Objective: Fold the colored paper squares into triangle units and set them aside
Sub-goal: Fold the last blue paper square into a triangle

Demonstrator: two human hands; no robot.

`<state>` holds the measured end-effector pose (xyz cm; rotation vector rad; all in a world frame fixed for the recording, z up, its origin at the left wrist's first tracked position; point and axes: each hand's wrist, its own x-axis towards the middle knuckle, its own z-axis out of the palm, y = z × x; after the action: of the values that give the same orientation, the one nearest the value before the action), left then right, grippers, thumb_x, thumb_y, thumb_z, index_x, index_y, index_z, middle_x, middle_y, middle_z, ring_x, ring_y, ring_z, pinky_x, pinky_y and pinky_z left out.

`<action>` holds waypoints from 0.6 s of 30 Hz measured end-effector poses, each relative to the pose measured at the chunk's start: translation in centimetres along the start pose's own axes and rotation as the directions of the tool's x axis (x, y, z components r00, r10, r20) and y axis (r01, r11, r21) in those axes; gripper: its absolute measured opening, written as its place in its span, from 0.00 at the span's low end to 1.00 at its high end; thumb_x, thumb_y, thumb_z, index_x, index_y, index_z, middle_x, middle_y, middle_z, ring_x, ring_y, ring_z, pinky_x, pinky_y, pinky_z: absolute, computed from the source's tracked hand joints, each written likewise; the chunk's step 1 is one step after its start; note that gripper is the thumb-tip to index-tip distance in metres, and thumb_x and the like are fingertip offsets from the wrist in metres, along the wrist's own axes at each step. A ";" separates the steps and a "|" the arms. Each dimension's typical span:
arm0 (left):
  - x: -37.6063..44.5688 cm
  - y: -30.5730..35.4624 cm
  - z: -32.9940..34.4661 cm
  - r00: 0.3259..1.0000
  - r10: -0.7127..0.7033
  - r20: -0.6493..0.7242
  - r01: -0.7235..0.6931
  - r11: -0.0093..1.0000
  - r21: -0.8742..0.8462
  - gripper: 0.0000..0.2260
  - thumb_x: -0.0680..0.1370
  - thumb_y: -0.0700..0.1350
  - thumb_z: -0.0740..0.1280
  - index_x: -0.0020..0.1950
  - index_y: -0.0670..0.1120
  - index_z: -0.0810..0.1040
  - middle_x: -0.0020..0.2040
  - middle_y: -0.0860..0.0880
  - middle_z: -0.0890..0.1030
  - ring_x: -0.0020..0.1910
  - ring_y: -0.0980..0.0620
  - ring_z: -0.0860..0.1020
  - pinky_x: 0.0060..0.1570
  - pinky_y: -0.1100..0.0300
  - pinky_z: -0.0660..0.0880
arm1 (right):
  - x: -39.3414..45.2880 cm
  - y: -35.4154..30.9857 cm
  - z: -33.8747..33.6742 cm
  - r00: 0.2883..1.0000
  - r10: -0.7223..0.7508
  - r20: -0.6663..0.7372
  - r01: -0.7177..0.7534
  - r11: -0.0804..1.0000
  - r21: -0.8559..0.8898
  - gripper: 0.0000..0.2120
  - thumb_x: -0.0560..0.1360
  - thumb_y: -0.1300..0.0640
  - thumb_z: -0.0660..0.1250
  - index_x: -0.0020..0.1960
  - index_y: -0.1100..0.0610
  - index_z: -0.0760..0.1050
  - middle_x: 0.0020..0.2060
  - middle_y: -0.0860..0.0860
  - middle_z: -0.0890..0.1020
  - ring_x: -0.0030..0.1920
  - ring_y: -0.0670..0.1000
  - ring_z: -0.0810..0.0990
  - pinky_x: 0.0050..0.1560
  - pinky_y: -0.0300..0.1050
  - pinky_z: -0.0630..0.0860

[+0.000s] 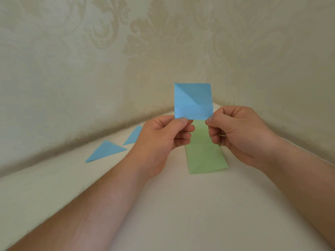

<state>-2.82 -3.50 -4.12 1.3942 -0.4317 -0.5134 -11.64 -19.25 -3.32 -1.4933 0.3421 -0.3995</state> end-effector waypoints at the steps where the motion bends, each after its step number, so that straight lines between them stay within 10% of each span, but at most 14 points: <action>1: 0.0 0.0 0.0 1.000 0.000 0.004 0.000 1.000 0.005 0.08 0.82 0.40 0.68 0.46 0.43 0.86 0.40 0.47 0.85 0.36 0.54 0.79 0.44 0.60 0.81 | 0.0 0.0 0.0 1.000 0.002 0.001 -0.002 1.000 -0.003 0.19 0.77 0.66 0.69 0.29 0.54 0.75 0.29 0.54 0.77 0.30 0.51 0.72 0.34 0.43 0.72; 18: 0.0 0.1 0.1 0.997 0.015 -0.075 -0.018 0.999 -0.032 0.08 0.81 0.40 0.70 0.42 0.43 0.83 0.39 0.48 0.84 0.35 0.55 0.78 0.43 0.61 0.80 | 0.2 0.1 -0.1 0.999 0.029 -0.013 -0.029 1.000 0.002 0.15 0.76 0.66 0.70 0.31 0.56 0.75 0.29 0.55 0.77 0.29 0.51 0.72 0.32 0.43 0.72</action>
<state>-2.88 -3.52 -4.01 1.3724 -0.3722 -0.4512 -11.47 -19.40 -3.38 -1.4828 0.3734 -0.3871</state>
